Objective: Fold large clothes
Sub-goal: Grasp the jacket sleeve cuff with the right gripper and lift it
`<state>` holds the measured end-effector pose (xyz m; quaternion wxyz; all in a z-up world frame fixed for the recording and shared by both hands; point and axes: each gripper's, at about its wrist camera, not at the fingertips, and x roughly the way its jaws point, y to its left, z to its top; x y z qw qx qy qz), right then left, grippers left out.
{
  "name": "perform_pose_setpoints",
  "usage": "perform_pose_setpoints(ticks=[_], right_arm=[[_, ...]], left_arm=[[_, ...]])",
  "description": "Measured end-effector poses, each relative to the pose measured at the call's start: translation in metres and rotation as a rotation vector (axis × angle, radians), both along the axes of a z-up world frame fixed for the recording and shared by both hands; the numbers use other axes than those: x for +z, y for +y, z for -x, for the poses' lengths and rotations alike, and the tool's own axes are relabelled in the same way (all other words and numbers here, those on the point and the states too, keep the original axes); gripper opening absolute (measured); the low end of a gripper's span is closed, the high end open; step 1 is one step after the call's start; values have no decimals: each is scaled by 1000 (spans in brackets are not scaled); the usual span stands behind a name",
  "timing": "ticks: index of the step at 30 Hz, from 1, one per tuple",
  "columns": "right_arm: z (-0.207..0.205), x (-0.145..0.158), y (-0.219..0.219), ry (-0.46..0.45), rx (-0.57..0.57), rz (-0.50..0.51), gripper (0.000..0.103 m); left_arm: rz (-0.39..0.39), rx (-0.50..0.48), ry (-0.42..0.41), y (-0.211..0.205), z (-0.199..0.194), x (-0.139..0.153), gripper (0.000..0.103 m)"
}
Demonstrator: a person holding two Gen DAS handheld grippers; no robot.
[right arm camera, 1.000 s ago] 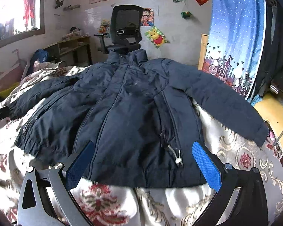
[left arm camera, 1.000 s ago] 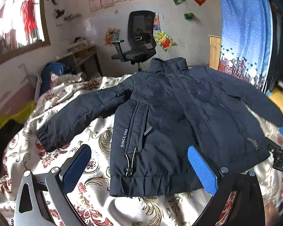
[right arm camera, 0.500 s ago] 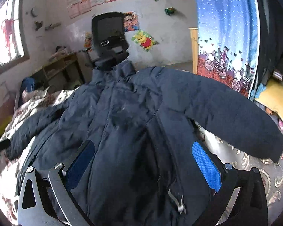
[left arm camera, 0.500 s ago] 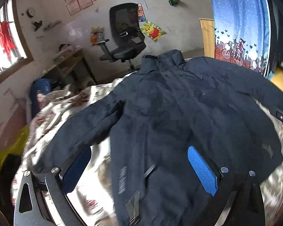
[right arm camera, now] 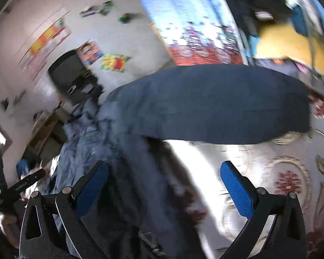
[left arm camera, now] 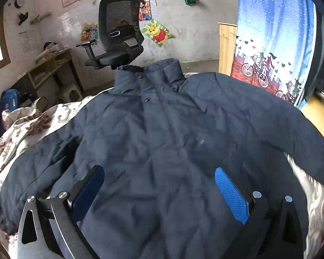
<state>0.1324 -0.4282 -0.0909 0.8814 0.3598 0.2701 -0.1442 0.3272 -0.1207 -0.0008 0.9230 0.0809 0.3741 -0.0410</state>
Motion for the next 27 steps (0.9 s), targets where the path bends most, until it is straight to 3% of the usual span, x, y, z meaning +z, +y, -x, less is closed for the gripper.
perform_pose_setpoints(ticks=[4, 7, 12, 16, 18, 22, 24, 27], right_arm=[[-4, -28, -35, 0, -67, -171, 102], [-17, -48, -50, -10, -96, -241, 102], [-35, -68, -63, -56, -176, -290, 102], [-56, -73, -71, -40, -196, -231, 98], [-65, -72, -75, -14, -212, -187, 80], [-78, -75, -87, 22, -238, -147, 54], [-81, -73, -90, 45, -244, -111, 35], [-83, -56, -100, 62, -215, -31, 18]], left_arm=[[-22, 66, 4, -30, -30, -9, 103], [-12, 88, 11, -50, -53, -18, 103], [-4, 80, 12, -82, -87, -36, 103], [62, 60, 49, -100, -122, -45, 103], [90, 52, 61, -106, -140, -49, 103], [107, 23, 81, -121, -166, -63, 103], [107, 9, 100, -130, -176, -75, 103], [98, 1, 157, -142, -187, -94, 103]])
